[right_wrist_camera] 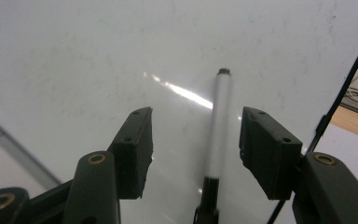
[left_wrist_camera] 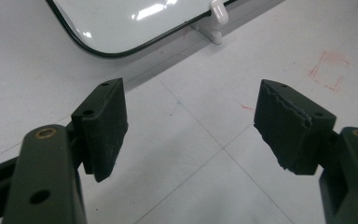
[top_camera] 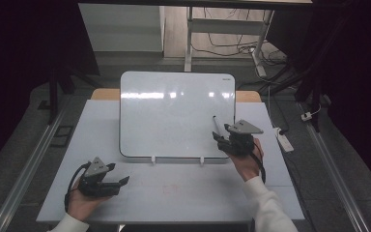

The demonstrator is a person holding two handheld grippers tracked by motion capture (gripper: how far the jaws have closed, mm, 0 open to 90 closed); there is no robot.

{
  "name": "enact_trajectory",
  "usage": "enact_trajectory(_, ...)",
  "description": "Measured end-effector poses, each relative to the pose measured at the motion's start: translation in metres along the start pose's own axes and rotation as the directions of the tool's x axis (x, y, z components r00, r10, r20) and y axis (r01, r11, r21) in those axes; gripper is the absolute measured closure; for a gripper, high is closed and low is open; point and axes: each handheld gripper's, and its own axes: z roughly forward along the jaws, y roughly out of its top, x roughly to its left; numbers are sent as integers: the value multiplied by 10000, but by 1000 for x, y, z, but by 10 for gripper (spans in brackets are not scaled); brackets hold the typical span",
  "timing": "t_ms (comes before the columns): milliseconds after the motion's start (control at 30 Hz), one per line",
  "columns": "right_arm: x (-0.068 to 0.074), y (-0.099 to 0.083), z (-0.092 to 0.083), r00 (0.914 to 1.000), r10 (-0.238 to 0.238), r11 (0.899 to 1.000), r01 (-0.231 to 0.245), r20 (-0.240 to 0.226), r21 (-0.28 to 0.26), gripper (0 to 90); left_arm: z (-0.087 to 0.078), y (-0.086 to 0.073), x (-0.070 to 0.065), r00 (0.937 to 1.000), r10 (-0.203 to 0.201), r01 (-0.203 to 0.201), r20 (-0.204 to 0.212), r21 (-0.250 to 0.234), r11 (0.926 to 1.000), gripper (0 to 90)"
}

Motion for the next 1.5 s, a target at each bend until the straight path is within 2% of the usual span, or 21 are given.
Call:
enact_trajectory(200, -1, -19, -24, 9971, -410, 9991, 399, -640, -172, 430, 0, 1, 1, 10000, 54, -53, 75, -157, 9999, 260)
enact_trajectory(400, -7, -42, -49, 9937, -324, 9991, 291, -1072, -320, 418, 2, 3, 0, 9996, 228, -225, 138, -228, 9995, 257)
enact_trajectory(633, -23, -83, -79, 9958, -82, 10000, 84, -908, 17, 408, 1, 2, 0, 9995, 267, -262, 144, -311, 9992, 257)
enact_trajectory(833, -38, -117, -91, 9968, 442, 9986, -423, -667, 309, 407, 1, 1, 1, 9997, 232, -227, 119, -367, 9991, 257)
enact_trajectory(933, -41, -123, -90, 9975, 311, 9985, -281, -630, 469, 406, 1, 0, 2, 9997, 210, -206, 104, -361, 9991, 257)
enact_trajectory(1000, -42, -125, -89, 9968, 411, 9982, -380, -686, 457, 407, 1, -1, 2, 9998, 190, -186, 85, -359, 9992, 257)
enact_trajectory(1500, -39, -125, -85, 9967, 206, 9985, -166, -784, 514, 407, -1, -1, 3, 9998, 186, -183, 89, -412, 9990, 257)
